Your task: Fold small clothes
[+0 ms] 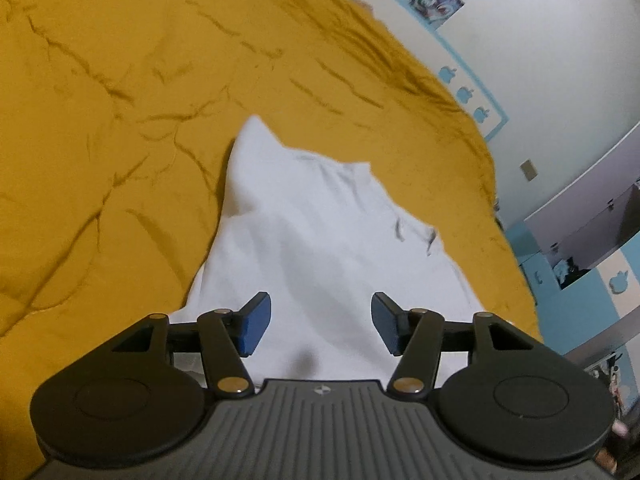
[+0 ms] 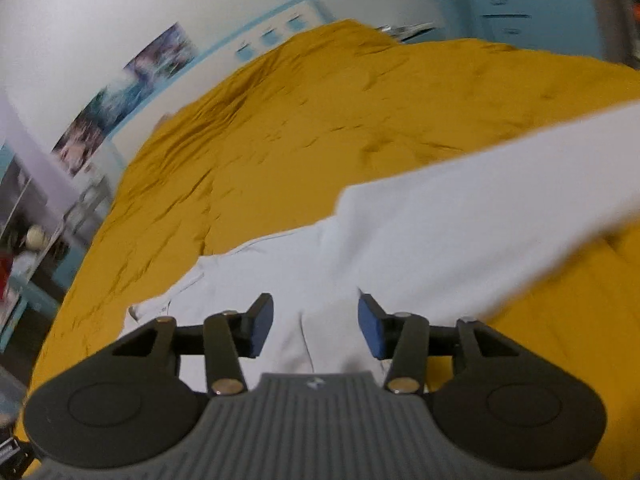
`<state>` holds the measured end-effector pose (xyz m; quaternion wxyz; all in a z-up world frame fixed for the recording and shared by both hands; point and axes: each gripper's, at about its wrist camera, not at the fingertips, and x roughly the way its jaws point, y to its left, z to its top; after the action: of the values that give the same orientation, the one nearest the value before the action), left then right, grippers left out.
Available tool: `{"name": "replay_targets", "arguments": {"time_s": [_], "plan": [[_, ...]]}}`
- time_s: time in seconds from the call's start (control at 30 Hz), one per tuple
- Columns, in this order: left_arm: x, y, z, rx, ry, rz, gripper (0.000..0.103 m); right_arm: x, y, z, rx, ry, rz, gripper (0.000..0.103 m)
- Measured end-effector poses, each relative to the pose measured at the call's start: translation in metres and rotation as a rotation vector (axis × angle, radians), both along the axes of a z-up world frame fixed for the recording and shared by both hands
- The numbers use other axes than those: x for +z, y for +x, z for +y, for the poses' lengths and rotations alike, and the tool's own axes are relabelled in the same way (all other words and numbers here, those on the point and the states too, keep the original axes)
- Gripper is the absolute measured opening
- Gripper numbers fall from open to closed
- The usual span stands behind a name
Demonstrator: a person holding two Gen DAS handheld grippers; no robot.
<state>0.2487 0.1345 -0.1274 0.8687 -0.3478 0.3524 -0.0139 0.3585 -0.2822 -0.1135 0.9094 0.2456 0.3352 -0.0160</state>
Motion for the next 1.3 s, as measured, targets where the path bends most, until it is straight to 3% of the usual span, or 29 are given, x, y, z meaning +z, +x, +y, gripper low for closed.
{"name": "replay_targets", "arguments": {"time_s": [0.13,0.23,0.27,0.3,0.33,0.5,0.7,0.83,0.93,1.0,1.07,1.2,1.3], "plan": [[-0.015,0.001,0.002,-0.001,0.003,0.059,0.067,-0.023,0.055,-0.011,0.053,-0.069,0.122,0.044],[-0.019,0.0,0.005,-0.008,-0.001,0.069,0.067,-0.037,0.054,-0.014,0.107,-0.062,0.141,0.042],[-0.02,0.0,0.005,-0.011,0.003,0.071,0.067,-0.04,0.057,-0.011,0.136,-0.048,0.139,0.035],[-0.02,0.0,0.005,-0.014,0.008,0.073,0.067,-0.04,0.059,-0.01,0.153,-0.04,0.141,0.007],[-0.02,0.001,0.004,-0.02,0.017,0.077,0.067,-0.038,0.062,-0.009,0.142,-0.049,0.136,0.0],[-0.022,0.001,0.001,-0.029,0.042,0.086,0.067,-0.02,0.034,-0.021,0.015,-0.038,0.043,0.0],[-0.022,0.0,0.001,-0.046,0.053,0.088,0.067,-0.045,0.017,-0.035,-0.083,-0.024,0.064,0.0],[-0.021,0.001,-0.001,-0.053,0.071,0.093,0.067,-0.053,0.018,-0.028,-0.063,-0.085,0.081,0.0],[-0.014,-0.001,-0.003,-0.045,0.064,0.084,0.067,-0.029,-0.014,-0.025,-0.096,-0.179,-0.003,0.003],[-0.007,-0.003,-0.004,-0.058,0.062,0.044,0.072,-0.012,-0.026,-0.017,-0.017,-0.151,-0.055,0.004],[-0.008,-0.002,-0.006,-0.045,0.084,0.07,0.076,-0.005,-0.033,-0.007,0.107,-0.106,-0.043,0.005],[-0.012,-0.002,-0.007,-0.04,0.09,0.101,0.075,-0.017,-0.037,0.016,0.28,-0.075,0.074,0.005],[-0.002,-0.006,-0.011,-0.046,0.071,0.106,0.075,-0.035,-0.036,0.021,0.262,-0.158,0.18,0.003]]}}
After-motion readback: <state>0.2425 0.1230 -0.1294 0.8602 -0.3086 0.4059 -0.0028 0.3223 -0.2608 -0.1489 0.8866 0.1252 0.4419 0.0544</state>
